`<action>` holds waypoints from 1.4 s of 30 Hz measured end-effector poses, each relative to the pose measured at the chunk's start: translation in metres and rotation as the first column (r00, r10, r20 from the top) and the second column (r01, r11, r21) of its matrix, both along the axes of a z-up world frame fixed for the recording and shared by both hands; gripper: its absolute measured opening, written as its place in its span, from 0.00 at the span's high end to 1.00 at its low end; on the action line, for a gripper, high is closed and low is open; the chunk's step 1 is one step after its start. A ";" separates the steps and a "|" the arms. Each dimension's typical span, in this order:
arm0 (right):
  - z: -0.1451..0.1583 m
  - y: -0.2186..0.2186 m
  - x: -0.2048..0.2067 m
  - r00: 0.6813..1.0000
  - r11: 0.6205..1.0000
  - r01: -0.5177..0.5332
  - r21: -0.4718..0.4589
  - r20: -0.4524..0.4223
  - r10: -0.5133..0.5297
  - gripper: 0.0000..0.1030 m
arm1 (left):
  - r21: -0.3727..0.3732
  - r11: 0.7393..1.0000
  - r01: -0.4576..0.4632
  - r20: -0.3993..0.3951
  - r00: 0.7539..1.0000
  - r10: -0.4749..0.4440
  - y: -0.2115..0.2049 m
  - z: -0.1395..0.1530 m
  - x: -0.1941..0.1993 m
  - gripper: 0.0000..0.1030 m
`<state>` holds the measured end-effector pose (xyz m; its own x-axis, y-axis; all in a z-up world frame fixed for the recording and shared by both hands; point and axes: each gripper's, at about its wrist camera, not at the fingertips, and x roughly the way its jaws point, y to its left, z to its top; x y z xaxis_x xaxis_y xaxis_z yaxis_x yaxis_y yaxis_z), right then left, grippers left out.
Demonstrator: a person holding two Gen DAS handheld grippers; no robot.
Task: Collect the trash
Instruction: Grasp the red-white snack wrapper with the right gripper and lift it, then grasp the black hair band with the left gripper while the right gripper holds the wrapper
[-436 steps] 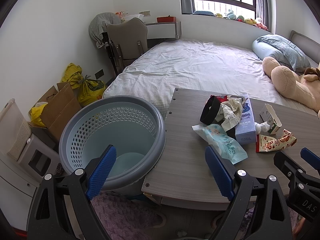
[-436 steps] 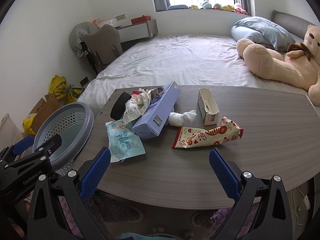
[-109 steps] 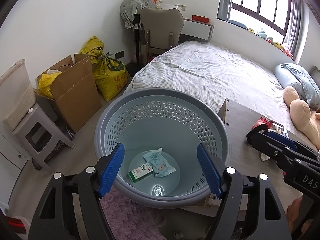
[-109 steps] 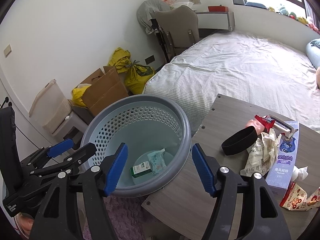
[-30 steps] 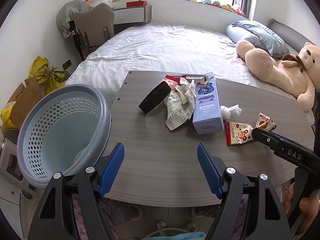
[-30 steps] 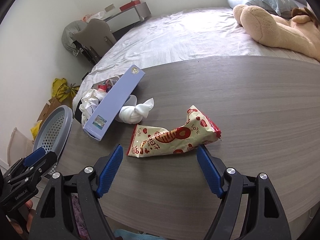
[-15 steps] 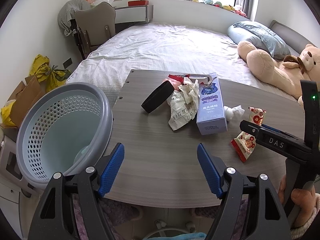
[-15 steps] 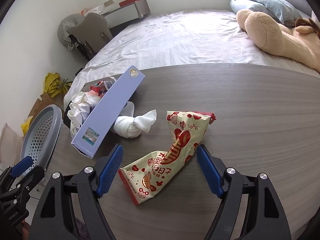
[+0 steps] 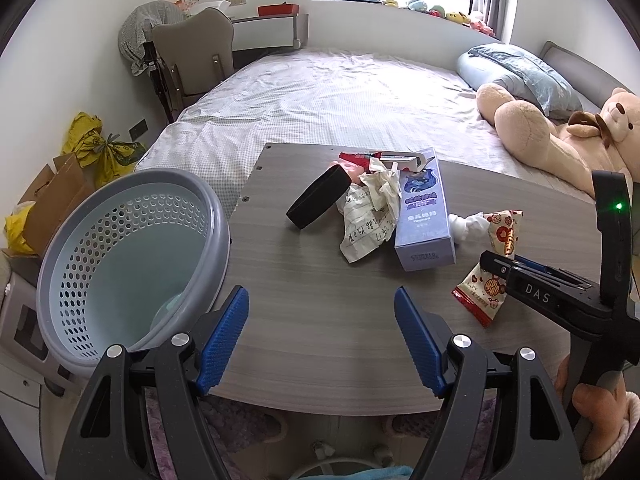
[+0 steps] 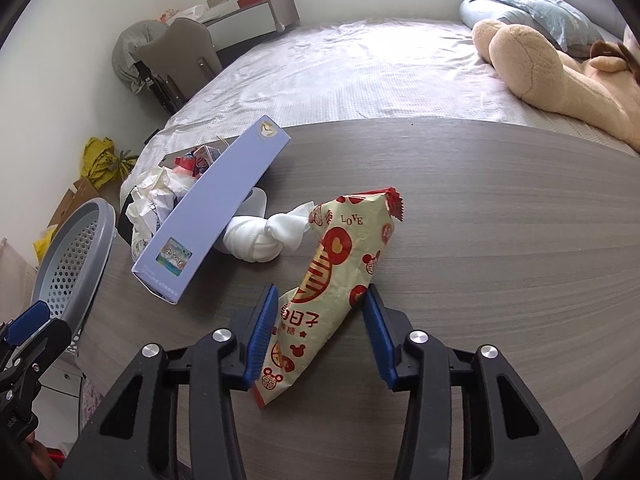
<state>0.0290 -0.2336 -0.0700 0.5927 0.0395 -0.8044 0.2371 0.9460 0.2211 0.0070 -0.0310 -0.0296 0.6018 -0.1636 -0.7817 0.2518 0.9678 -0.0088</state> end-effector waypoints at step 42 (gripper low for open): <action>0.014 -0.014 -0.013 0.998 0.997 0.025 0.073 0.053 -0.029 0.69 | -0.014 0.999 -0.039 -0.014 0.999 0.039 0.013 -0.001 0.053 0.30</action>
